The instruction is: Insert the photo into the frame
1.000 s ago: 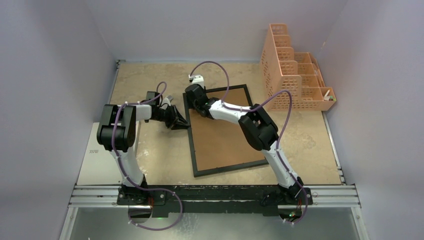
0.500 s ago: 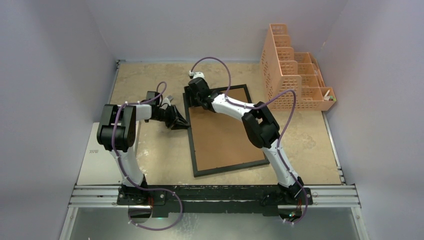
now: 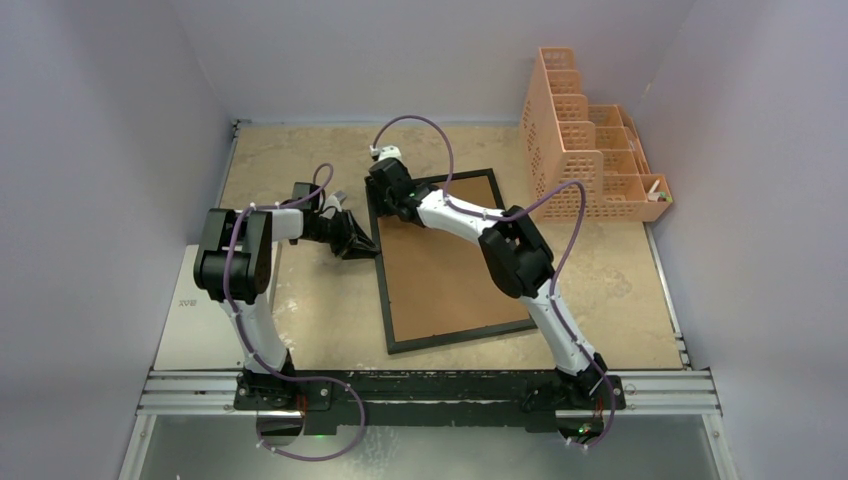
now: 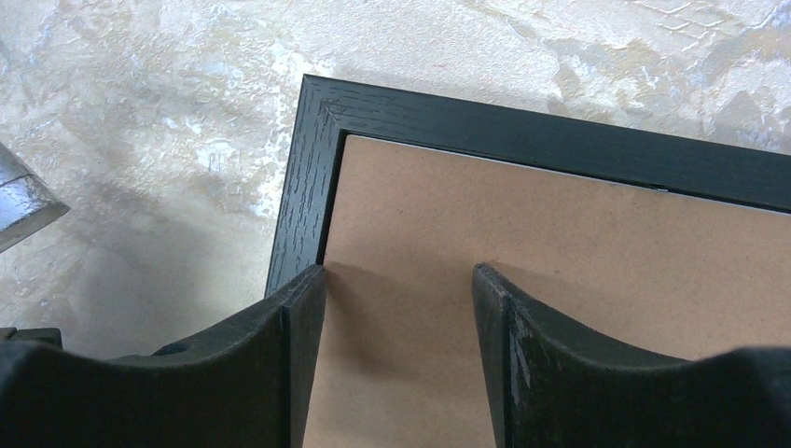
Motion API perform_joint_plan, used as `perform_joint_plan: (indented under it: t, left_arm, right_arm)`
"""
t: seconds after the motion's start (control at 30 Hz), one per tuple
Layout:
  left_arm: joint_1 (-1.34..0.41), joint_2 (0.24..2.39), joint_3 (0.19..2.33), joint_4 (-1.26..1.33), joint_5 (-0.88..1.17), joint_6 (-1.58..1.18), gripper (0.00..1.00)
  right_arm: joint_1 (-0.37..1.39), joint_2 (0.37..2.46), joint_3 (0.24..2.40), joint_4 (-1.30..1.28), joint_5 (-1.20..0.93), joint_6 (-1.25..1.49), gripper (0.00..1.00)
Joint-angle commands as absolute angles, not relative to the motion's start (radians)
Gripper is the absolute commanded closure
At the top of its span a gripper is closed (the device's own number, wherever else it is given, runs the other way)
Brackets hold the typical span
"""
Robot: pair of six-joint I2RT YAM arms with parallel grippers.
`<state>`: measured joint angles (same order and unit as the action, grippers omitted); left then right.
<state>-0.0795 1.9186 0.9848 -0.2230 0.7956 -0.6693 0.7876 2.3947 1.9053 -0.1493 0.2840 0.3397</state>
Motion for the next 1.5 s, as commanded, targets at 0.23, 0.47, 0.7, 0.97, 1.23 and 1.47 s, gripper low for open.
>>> perform_joint_plan:
  t: [0.23,0.47,0.7,0.97,1.23,1.47]
  left_arm:
    - [-0.111,1.994,0.938,-0.310,0.581,-0.620,0.91]
    - [-0.111,1.994,0.937,-0.308,0.581,-0.620,0.91]
    - [-0.110,1.997,0.935,-0.306,0.581,-0.620,0.91]
    - [-0.111,1.997,0.934,-0.304,0.582,-0.620,0.91]
    - [-0.110,1.996,0.931,-0.307,0.577,-0.620,0.91]
    - [-0.111,1.995,0.931,-0.320,0.556,-0.619,0.91]
  right_arm:
    - [0.799,2.615,1.856,-0.560,0.141,0.456,0.49]
    - [0.799,2.662,1.896,-0.615,0.149,0.455,0.63]
    - [0.799,2.666,1.839,-0.604,0.184,0.422,0.78]
    - [0.799,2.672,1.784,-0.600,0.175,0.419,0.94]
    - [0.776,2.677,1.744,-0.579,0.097,0.468,1.00]
    - [0.744,2.670,1.712,-0.568,0.015,0.530,1.00]
